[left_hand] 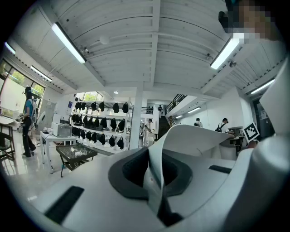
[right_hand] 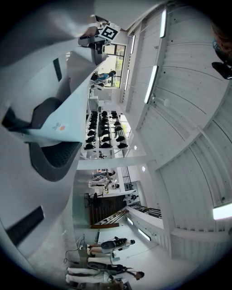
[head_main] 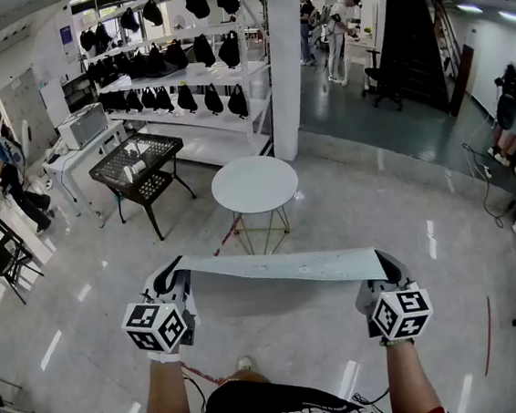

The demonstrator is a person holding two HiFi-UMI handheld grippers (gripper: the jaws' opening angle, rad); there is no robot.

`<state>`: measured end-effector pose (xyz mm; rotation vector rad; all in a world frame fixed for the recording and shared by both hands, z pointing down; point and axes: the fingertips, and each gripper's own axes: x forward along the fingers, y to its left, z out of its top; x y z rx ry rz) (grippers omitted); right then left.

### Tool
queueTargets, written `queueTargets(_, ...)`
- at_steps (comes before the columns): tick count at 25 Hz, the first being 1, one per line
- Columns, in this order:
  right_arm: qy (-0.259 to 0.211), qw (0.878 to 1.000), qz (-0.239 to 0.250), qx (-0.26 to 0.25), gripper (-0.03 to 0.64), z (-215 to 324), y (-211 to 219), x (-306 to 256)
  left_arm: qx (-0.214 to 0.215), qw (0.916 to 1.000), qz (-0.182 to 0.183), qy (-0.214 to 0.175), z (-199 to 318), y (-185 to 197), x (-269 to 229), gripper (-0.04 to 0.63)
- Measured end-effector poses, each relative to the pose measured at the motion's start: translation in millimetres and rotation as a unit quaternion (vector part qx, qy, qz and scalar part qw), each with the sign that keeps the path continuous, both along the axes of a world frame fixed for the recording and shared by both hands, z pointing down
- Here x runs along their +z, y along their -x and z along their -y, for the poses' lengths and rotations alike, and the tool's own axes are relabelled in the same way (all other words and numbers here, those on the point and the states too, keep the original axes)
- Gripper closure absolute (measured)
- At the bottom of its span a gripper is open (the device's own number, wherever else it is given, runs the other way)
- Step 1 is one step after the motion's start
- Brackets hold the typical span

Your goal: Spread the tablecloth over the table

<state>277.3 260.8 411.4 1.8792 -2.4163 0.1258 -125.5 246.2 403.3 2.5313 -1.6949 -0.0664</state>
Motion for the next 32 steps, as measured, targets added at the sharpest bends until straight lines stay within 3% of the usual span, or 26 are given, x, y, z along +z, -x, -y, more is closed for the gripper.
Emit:
queueTargets(20,-0.008,1.000,0.003,-0.016,0.591,-16.3,6.8,1.6,-0.009,0.9999,-0.001,0.006,-23.1,6.9,0.5,0.575)
queueTargets(32,-0.005,1.000,0.001,-0.019,0.591,40.5,25.2,6.2,-0.003,0.9999,-0.015,0.001,34.0,25.8,7.5,0.574)
